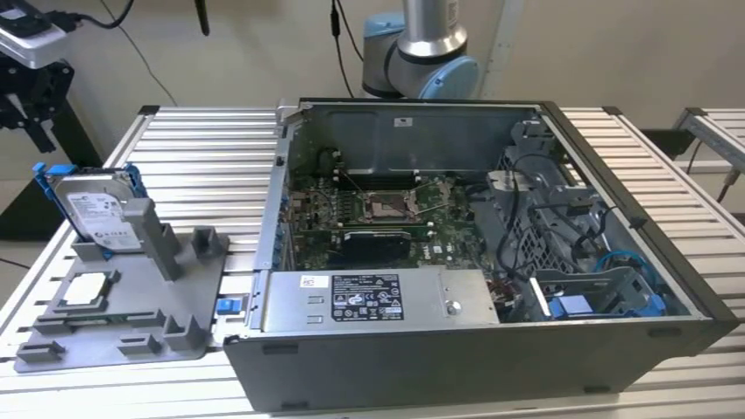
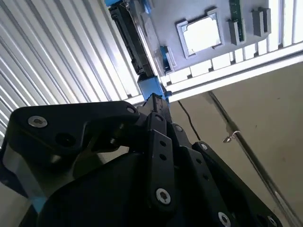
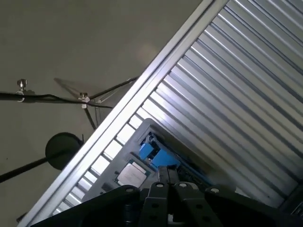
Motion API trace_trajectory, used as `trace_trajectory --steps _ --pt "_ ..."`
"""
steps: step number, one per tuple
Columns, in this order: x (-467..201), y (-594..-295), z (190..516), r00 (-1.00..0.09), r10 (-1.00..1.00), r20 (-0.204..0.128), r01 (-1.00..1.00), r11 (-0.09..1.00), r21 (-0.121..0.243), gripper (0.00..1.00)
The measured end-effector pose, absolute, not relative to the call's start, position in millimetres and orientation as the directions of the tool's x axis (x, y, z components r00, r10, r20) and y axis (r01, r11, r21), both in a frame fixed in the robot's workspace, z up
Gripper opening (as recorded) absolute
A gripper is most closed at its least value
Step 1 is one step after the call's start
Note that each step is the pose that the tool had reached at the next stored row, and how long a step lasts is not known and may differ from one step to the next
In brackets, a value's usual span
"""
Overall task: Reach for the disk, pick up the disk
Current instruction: 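Pick up the disk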
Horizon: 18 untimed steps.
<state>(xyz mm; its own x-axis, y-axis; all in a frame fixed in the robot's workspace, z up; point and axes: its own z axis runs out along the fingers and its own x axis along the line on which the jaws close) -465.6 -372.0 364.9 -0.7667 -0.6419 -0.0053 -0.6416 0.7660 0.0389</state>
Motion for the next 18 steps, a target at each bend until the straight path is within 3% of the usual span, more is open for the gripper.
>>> trace_trajectory --steps 18 --pt "-465.6 -372.0 361.7 -0.519 -0.854 -0.025 -0.855 0.519 0.019 0.0"
